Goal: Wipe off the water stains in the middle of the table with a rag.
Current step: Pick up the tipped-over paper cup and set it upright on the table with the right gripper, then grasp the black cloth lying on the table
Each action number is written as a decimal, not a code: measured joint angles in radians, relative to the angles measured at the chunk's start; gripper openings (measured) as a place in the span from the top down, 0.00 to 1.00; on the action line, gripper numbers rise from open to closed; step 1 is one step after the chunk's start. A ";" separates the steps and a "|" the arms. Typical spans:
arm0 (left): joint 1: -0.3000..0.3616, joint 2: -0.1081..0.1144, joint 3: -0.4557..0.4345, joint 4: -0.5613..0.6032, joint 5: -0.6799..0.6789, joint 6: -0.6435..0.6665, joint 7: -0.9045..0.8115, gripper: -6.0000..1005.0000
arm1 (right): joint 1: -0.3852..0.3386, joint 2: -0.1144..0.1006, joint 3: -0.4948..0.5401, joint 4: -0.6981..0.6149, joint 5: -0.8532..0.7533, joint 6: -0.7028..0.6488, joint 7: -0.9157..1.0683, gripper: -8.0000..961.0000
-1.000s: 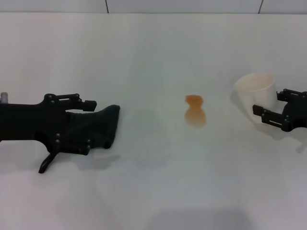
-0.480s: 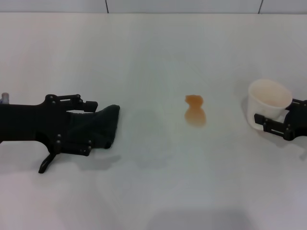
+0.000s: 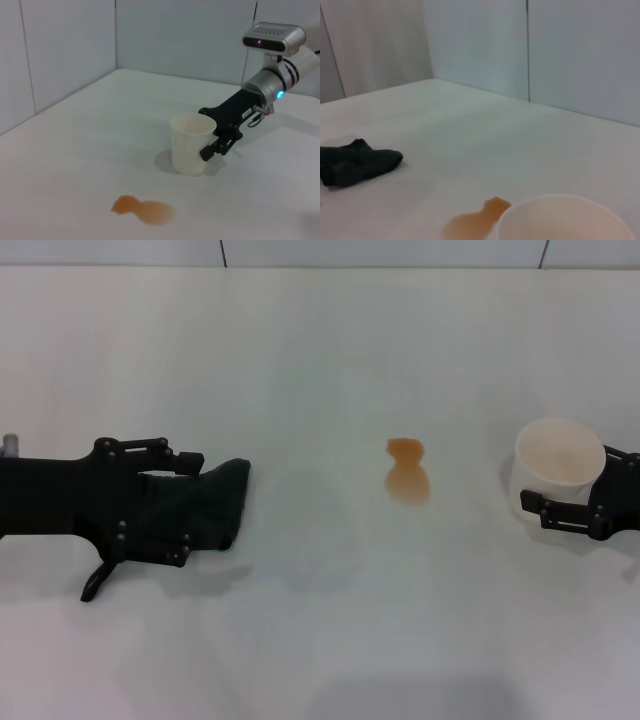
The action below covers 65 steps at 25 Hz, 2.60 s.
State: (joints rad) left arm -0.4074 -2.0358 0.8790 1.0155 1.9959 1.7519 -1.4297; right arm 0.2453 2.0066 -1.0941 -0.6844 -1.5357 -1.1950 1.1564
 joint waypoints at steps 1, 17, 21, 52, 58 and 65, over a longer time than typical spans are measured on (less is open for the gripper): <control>0.000 0.000 0.000 0.000 0.000 0.000 0.000 0.13 | 0.000 0.000 0.000 0.000 0.000 0.000 0.000 0.19; 0.003 0.000 0.002 0.000 0.000 0.005 0.000 0.13 | -0.025 -0.005 0.003 -0.029 -0.014 0.006 0.048 0.11; 0.004 0.000 0.001 0.000 0.000 0.012 0.001 0.13 | -0.040 -0.005 0.004 -0.041 -0.015 0.007 0.052 0.11; 0.029 -0.004 -0.006 0.028 0.000 0.015 0.009 0.13 | -0.239 0.002 0.009 -0.548 -0.096 -0.281 0.334 0.11; 0.024 -0.004 -0.012 0.028 -0.002 0.015 0.011 0.13 | -0.233 0.002 0.002 -0.619 -0.086 -0.320 0.383 0.11; 0.026 -0.004 -0.012 0.028 -0.013 0.008 0.012 0.13 | -0.225 0.001 -0.006 -0.697 -0.090 -0.342 0.435 0.11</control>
State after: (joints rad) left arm -0.3817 -2.0401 0.8666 1.0430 1.9834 1.7596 -1.4175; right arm 0.0201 2.0078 -1.1001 -1.3809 -1.6254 -1.5370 1.5917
